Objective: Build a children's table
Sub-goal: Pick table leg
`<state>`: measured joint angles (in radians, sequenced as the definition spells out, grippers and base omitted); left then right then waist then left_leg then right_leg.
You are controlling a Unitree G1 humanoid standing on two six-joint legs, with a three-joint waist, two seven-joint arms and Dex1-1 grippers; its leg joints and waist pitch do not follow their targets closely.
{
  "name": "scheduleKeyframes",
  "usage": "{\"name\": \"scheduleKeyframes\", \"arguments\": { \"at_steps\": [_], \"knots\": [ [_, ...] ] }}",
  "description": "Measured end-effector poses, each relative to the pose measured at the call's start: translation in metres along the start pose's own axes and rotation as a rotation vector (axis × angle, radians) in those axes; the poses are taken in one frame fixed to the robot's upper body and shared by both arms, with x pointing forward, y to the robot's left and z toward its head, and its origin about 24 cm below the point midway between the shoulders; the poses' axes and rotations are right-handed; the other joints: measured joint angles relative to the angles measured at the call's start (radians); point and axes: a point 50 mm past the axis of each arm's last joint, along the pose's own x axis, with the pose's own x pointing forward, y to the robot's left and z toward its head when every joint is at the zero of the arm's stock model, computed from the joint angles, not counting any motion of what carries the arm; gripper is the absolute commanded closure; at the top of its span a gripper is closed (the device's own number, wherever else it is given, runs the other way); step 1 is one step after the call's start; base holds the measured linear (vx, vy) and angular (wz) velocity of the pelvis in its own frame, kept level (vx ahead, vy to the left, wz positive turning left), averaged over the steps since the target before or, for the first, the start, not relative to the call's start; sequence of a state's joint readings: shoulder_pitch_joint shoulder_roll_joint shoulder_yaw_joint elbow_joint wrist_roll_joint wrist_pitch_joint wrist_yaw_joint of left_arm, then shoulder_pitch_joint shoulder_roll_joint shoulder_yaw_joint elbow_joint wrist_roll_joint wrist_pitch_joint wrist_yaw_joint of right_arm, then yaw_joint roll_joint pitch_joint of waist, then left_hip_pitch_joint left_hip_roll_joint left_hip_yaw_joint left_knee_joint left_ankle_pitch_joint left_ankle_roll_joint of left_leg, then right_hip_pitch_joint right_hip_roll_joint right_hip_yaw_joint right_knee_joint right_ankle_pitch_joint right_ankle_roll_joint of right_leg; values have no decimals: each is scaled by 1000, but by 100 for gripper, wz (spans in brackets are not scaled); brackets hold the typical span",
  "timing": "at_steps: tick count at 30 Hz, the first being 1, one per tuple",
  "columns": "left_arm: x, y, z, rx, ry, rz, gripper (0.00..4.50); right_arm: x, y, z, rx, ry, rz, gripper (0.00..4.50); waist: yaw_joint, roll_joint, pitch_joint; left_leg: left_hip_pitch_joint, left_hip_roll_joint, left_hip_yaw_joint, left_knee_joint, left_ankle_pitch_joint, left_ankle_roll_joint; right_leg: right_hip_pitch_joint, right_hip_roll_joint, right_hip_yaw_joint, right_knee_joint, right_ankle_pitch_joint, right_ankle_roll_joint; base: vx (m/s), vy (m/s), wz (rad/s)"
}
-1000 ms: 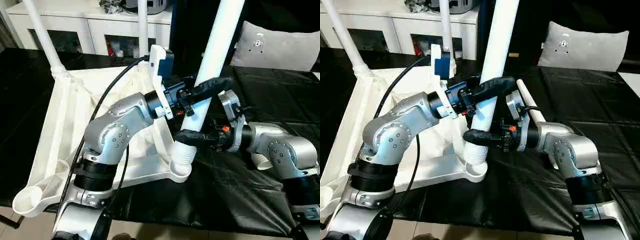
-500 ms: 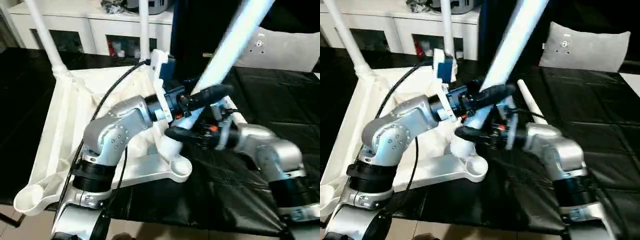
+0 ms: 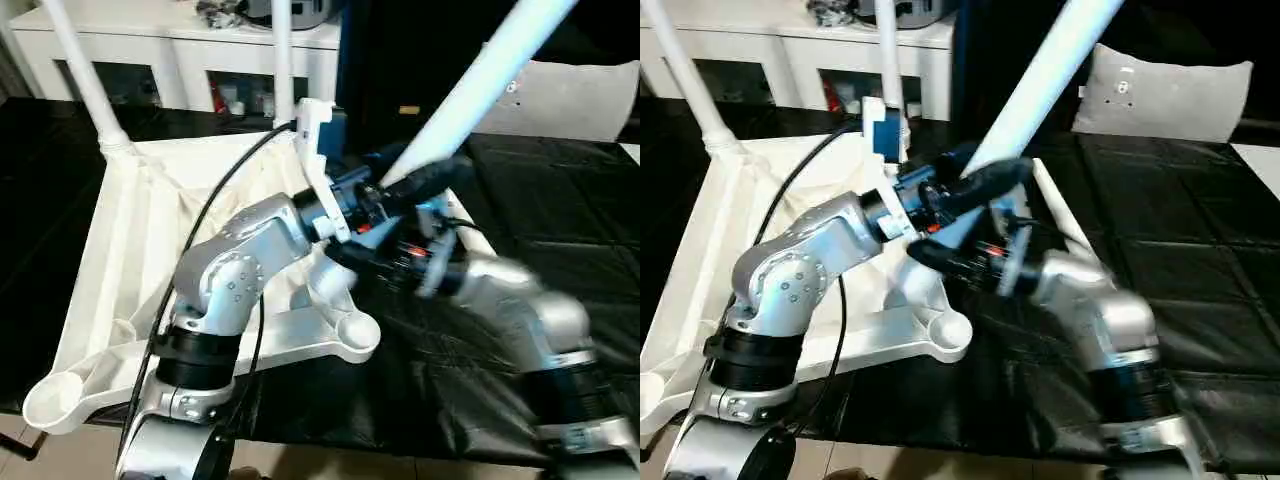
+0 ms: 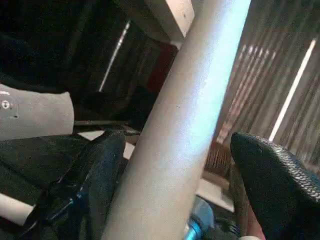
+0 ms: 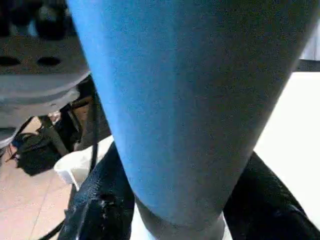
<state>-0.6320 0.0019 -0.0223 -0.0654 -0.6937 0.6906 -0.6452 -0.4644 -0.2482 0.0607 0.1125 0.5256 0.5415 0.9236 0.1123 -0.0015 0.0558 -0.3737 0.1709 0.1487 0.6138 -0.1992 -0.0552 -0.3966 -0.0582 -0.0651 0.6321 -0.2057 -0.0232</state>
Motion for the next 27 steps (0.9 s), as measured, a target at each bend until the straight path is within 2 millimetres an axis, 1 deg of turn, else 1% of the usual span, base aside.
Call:
{"name": "scheduleKeyframes", "arguments": {
  "at_steps": [2,3,5,8,11,13,15,17,18,20,22,24,25,27],
  "knots": [
    [-2,-3,1,2,-3,-13,26,-4,-3,0,6,-9,-31,259,5,0,0,-1,0,0,0,-1,-2,0,0,0,-1,0,0,0,0,0],
    [-2,-5,2,6,0,-20,13,-5,-3,-1,8,-12,-40,259,7,0,0,-1,0,0,0,-2,-3,0,0,0,-1,0,0,0,0,0],
    [-3,-6,2,5,3,-24,0,-5,-1,-3,17,-24,-39,259,6,0,0,-1,0,0,0,-2,-3,0,0,0,-1,0,0,0,0,0],
    [-6,-6,-1,-4,1,-18,0,-4,0,-9,43,-36,-46,259,3,0,0,-1,0,0,0,-2,-4,0,0,0,-1,1,1,0,0,0],
    [-9,-7,0,0,-12,-12,0,-5,-2,-7,50,-60,-88,259,1,1,0,0,0,0,0,-1,-5,0,0,0,-1,2,1,0,0,0],
    [-16,-7,1,26,-6,12,0,-8,-6,-5,41,-72,-143,261,1,1,0,0,0,1,-1,-1,-5,0,0,0,-1,2,1,0,0,0],
    [-30,-2,0,62,27,71,0,-14,-12,-5,-7,-50,-226,261,0,0,1,1,1,1,-2,1,-7,0,0,0,-1,2,1,0,0,0],
    [-45,4,-1,118,89,146,0,-21,-17,-10,-59,7,-316,261,1,0,1,2,1,1,-5,2,-8,0,0,0,-1,2,1,0,0,0],
    [-57,10,-3,157,138,201,0,-26,-20,-13,-70,29,-363,262,0,0,1,2,1,1,-6,3,-9,-1,0,0,-1,2,1,0,0,0],
    [-72,15,-7,198,214,261,0,-29,-21,-16,-72,43,-405,262,1,-1,1,1,1,1,-7,3,-9,-2,1,0,-1,2,2,0,0,0],
    [-78,16,-14,244,296,275,0,-29,-21,-15,-79,40,-424,262,1,-1,1,1,1,2,-7,3,-9,-2,1,0,-1,2,2,0,0,0],
    [-91,18,-25,341,474,272,0,-29,-18,-11,-97,20,-436,262,1,-1,1,2,1,2,-9,3,-9,-2,1,0,-2,1,3,0,0,0],
    [-96,19,-29,367,530,274,0,-30,-18,-10,-99,14,-442,262,1,-5,2,3,1,3,-11,4,-9,-2,1,1,-2,1,3,0,0,0],
    [-109,19,-40,374,644,243,27,-33,-18,-12,-97,18,-467,262,1,-10,1,3,1,3,-12,5,-10,-2,1,0,-2,0,3,0,0,0]
  ]
}}
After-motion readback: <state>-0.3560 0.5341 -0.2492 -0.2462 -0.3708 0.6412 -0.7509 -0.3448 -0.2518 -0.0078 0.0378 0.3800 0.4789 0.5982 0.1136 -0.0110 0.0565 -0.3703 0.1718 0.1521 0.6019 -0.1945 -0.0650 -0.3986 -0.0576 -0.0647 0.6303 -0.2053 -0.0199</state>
